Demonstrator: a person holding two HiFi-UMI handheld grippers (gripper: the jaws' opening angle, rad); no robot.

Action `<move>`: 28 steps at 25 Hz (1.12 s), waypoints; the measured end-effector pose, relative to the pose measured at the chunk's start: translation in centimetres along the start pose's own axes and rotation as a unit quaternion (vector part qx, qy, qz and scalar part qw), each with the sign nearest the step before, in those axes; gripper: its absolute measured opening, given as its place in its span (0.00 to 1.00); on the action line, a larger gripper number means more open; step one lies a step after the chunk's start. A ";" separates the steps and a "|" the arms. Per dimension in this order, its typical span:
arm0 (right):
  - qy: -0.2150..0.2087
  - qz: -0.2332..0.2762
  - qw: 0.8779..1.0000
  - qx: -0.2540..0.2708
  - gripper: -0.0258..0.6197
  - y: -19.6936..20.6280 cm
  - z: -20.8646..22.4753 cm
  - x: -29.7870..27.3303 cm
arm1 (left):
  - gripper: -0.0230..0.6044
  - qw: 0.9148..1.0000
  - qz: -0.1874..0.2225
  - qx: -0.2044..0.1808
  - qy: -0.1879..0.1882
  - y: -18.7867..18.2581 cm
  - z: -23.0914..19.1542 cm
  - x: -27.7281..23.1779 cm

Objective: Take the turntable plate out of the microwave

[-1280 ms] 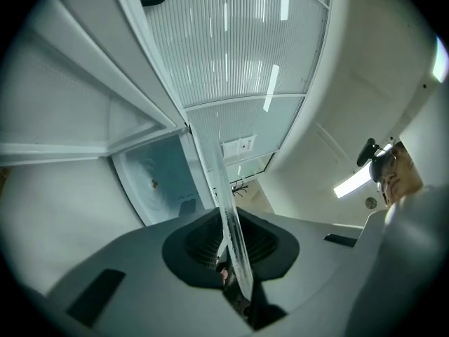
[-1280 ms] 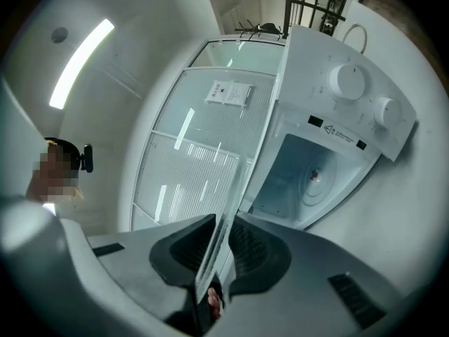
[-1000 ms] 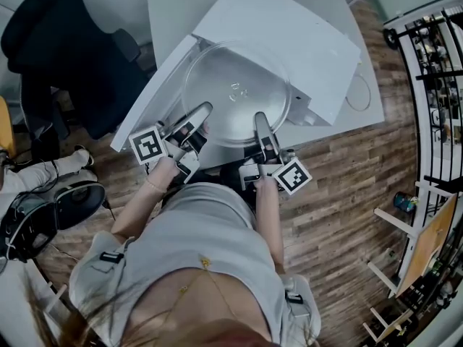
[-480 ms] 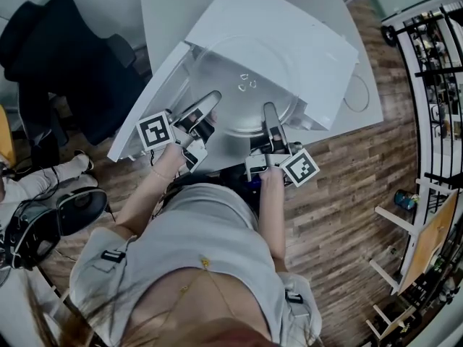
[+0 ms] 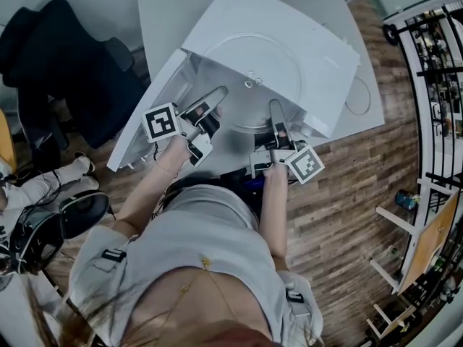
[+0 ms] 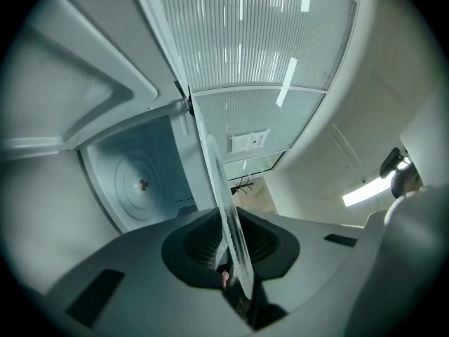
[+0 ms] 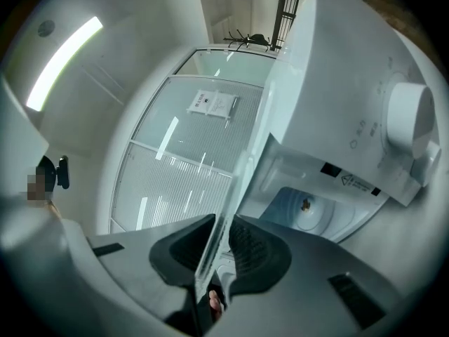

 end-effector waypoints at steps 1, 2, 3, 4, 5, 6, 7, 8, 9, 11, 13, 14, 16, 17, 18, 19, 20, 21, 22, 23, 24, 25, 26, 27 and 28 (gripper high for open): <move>0.002 0.000 1.000 0.001 0.14 0.0 0.0 0.2 | 0.13 1.000 0.000 0.003 0.001 0.2 0.0 0.0; 0.004 0.000 1.000 0.003 0.14 -0.1 0.1 0.2 | 0.13 1.000 0.000 0.005 0.001 0.2 0.0 -0.1; 0.007 -0.001 1.000 0.004 0.15 -0.2 0.1 0.2 | 0.13 1.000 0.000 0.007 0.002 0.2 0.0 -0.3; 0.009 -0.001 1.000 0.007 0.15 -0.4 0.2 0.1 | 0.13 1.000 0.001 0.009 0.002 0.1 0.0 -0.5; 0.011 -0.002 1.000 0.012 0.15 -0.6 0.3 -0.1 | 0.13 1.000 0.002 0.012 0.002 0.0 0.1 -0.8; 0.010 -0.003 1.000 0.019 0.16 -0.9 0.3 -0.2 | 0.13 1.000 0.004 0.015 0.002 0.0 0.2 -1.1; 0.004 -0.007 1.000 0.028 0.16 -1.0 0.1 -0.4 | 0.13 1.000 0.006 0.018 0.003 -0.1 0.2 -1.3; -0.005 -0.012 0.999 0.038 0.19 -1.0 -0.1 -0.4 | 0.13 1.000 0.008 0.022 0.003 -0.1 0.2 -1.5; -0.015 -0.022 0.998 0.049 0.24 -0.9 -0.4 -0.5 | 0.13 1.000 0.012 0.025 0.004 -0.2 0.1 -1.6; -0.024 -0.050 0.995 0.079 0.31 -0.1 -1.0 -0.3 | 0.13 1.000 0.018 0.024 0.009 -0.4 0.0 -1.9; -0.018 -0.085 0.991 0.102 0.34 1.3 -1.3 0.4 | 0.13 0.999 0.021 0.023 0.011 -0.4 0.0 -2.0; -0.015 -0.101 0.990 0.102 0.34 2.2 -1.3 0.7 | 0.13 0.999 0.022 0.024 0.012 -0.5 -0.1 -2.1; -0.025 -0.117 0.990 0.080 0.32 3.8 -1.6 1.1 | 0.13 0.999 0.028 0.022 0.014 -0.6 -0.1 -2.2; -0.036 -0.116 0.990 0.065 0.27 4.3 -1.8 1.0 | 0.13 0.999 0.032 0.016 0.015 -0.7 0.0 -2.2; -0.045 -0.114 0.991 0.052 0.24 4.5 -2.0 0.9 | 0.13 0.999 0.036 0.006 0.017 -0.8 0.1 -2.3; -0.049 -0.111 0.992 0.042 0.22 4.6 -2.2 0.7 | 0.13 0.999 0.039 -0.007 0.019 -1.0 0.3 -2.4; -0.049 -0.110 0.992 0.037 0.21 4.7 -2.2 0.6 | 0.15 0.999 0.040 -0.022 0.022 -1.1 0.5 -2.4; -0.048 -0.110 0.992 0.035 0.21 4.7 -2.2 0.5 | 0.25 0.998 0.040 -0.038 0.025 -1.2 0.7 -2.3; -0.048 -0.107 0.993 0.030 0.21 4.7 -2.1 0.4 | 0.37 0.997 0.039 -0.054 0.028 -1.3 0.9 -2.1; -0.051 -0.102 0.993 0.024 0.21 4.6 -2.1 0.3 | 0.43 0.996 0.040 -0.072 0.026 -1.3 1.0 -1.7; -0.058 -0.095 0.994 0.017 0.21 4.4 -2.1 0.3 | 0.45 0.995 0.041 -0.093 0.022 -1.4 1.1 -1.2; -0.066 -0.089 0.994 0.013 0.20 4.2 -2.2 0.3 | 0.47 0.992 0.042 -0.121 0.014 -1.4 1.1 -0.6; -0.073 -0.083 0.994 0.010 0.20 4.0 -2.2 0.3 | 0.50 0.987 0.040 -0.156 0.005 -1.3 1.1 0.1; -0.079 -0.078 0.994 0.005 0.20 3.9 -2.2 0.3 | 0.52 0.980 0.034 -0.194 -0.003 -1.0 1.2 0.7; -0.084 -0.073 0.994 -0.002 0.19 3.9 -2.1 0.3 | 0.53 0.972 0.026 -0.235 -0.011 -0.5 1.2 1.2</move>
Point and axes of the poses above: the fingertips, and each gripper's own axes: x backward along the fingers, z to its right, y out of its underside, the point moved 3 cm from there along x, backward along the fingers, and after that the axes turned 6 degrees about -y, right-handed, at the moved point
